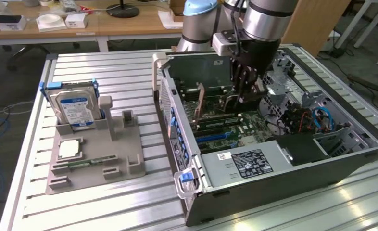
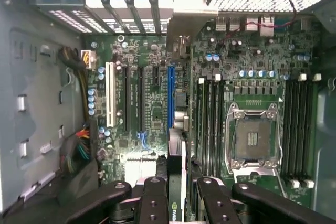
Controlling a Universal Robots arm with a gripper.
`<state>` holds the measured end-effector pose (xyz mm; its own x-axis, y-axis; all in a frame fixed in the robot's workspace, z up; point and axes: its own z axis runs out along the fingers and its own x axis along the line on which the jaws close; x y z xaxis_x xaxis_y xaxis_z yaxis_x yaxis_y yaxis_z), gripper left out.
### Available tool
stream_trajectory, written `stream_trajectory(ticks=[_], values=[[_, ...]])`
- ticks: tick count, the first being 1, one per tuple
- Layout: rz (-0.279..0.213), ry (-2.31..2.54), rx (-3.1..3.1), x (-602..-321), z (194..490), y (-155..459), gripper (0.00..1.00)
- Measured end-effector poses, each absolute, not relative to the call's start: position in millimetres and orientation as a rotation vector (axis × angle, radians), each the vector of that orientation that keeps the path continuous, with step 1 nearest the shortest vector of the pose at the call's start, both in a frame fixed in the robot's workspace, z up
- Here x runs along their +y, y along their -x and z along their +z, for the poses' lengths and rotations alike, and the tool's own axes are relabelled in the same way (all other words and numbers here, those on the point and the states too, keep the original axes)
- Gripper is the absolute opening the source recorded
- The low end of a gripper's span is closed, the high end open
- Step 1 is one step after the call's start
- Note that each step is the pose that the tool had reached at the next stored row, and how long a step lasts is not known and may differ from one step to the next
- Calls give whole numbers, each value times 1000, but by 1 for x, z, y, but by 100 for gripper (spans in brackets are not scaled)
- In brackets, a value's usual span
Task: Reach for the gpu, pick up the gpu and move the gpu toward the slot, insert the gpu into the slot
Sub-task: 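Insert the gpu into the slot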
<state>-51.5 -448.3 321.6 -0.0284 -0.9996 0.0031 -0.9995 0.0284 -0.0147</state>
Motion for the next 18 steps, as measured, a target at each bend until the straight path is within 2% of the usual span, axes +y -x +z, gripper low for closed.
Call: stream_trajectory(ticks=[18], values=[[-20,2212,2221,-449,293,70,26]])
